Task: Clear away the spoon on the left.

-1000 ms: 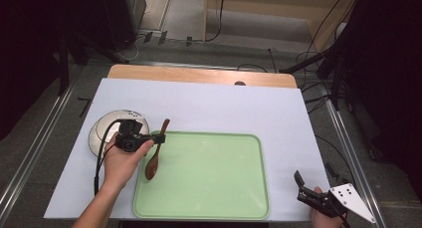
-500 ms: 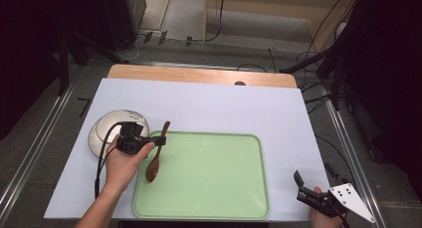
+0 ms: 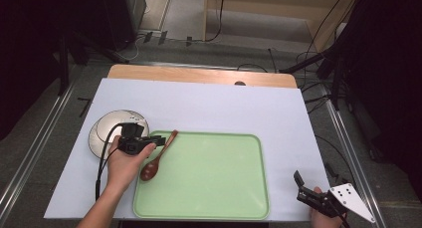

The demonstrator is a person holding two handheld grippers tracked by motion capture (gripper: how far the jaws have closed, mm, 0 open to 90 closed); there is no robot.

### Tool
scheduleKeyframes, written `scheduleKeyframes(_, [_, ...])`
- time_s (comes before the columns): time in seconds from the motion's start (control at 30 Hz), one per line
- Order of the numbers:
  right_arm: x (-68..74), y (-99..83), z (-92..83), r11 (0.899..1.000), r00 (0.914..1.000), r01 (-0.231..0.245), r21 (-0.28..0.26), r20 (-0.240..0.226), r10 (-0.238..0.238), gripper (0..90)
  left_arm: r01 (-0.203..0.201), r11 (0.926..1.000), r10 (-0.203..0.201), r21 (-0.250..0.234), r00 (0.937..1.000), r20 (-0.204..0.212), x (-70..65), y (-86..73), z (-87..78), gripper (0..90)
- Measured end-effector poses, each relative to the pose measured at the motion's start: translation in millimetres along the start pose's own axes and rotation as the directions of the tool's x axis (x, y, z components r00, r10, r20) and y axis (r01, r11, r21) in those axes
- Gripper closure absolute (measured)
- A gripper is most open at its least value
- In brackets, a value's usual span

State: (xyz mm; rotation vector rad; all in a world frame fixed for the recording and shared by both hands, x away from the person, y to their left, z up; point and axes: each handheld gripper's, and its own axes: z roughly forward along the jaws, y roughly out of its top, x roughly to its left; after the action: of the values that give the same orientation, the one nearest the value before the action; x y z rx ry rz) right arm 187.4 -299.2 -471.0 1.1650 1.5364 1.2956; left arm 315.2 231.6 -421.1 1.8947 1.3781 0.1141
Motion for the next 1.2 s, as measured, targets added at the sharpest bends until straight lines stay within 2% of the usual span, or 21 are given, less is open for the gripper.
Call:
scheduleKeyframes(0.27, [0.0, 0.0, 0.0, 1.000, 1.0000, 0.000, 0.000, 0.000, 0.000, 0.1, 0.000, 0.9998, 0.000, -0.019, 1.0000, -0.004, 0.9, -2.1, -2.9, 70.0])
scheduleKeyframes(0.4, [-0.1, 0.1, 0.0, 1.000, 1.0000, 0.002, -0.002, 0.001, -0.002, 0.1, -0.018, 0.9995, 0.019, -0.027, 0.9993, 0.031, 0.4, -4.1, -4.9, 67.5])
scheduleKeyframes(0.43, [-0.2, 0.1, -0.1, 1.000, 1.0000, 0.003, -0.003, 0.001, -0.003, 0.1, -0.022, 0.9993, 0.023, -0.029, 0.9989, 0.041, -0.3, -4.7, -5.8, 65.9])
scheduleKeyframes(0.67, [-0.6, 0.1, -0.2, 1.000, 1.0000, 0.004, -0.004, 0.001, -0.004, 0.1, -0.049, 0.9936, 0.053, -0.102, 0.9979, 0.037, -1.8, -10.2, -15.8, 51.8])
scheduleKeyframes(0.77, [-0.3, 0.1, -0.2, 1.000, 1.0000, 0.003, -0.002, 0.001, -0.003, 0.1, -0.049, 0.9917, 0.057, -0.119, 0.9964, 0.063, -0.6, -12.5, -20.1, 46.2])
scheduleKeyframes(0.97, [0.2, 0.2, -0.2, 1.000, 1.0000, 0.003, -0.001, 0.001, -0.003, 0.1, -0.078, 0.9812, 0.096, -0.176, 0.9908, 0.095, -1.7, -16.4, -30.2, 35.4])
scheduleKeyframes(1.03, [0.2, 0.2, -0.2, 1.000, 1.0000, 0.003, -0.001, 0.001, -0.003, 0.1, -0.106, 0.9705, 0.128, -0.216, 0.9878, 0.088, -2.3, -19.0, -34.6, 32.8])
scheduleKeyframes(1.2, [0.1, 0.2, -0.2, 1.000, 1.0000, 0.003, -0.001, 0.001, -0.003, 0.1, -0.114, 0.9534, 0.142, -0.280, 0.9862, 0.084, -1.5, -22.4, -43.7, 21.5])
